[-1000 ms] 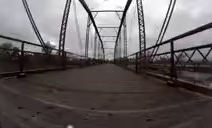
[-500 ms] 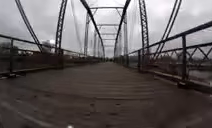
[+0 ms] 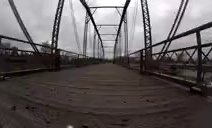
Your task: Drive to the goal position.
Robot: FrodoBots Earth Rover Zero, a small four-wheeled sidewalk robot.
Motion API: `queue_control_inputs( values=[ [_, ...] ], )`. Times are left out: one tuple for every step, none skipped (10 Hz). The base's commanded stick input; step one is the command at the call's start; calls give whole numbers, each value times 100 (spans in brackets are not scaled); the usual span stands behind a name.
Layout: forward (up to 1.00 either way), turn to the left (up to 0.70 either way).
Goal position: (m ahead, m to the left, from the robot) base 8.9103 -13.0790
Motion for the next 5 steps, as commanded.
queue_control_inputs(
  values=[
    [100,0],
    [100,0],
    [100,0],
    [100,0],
    [100,0]
  ],
)
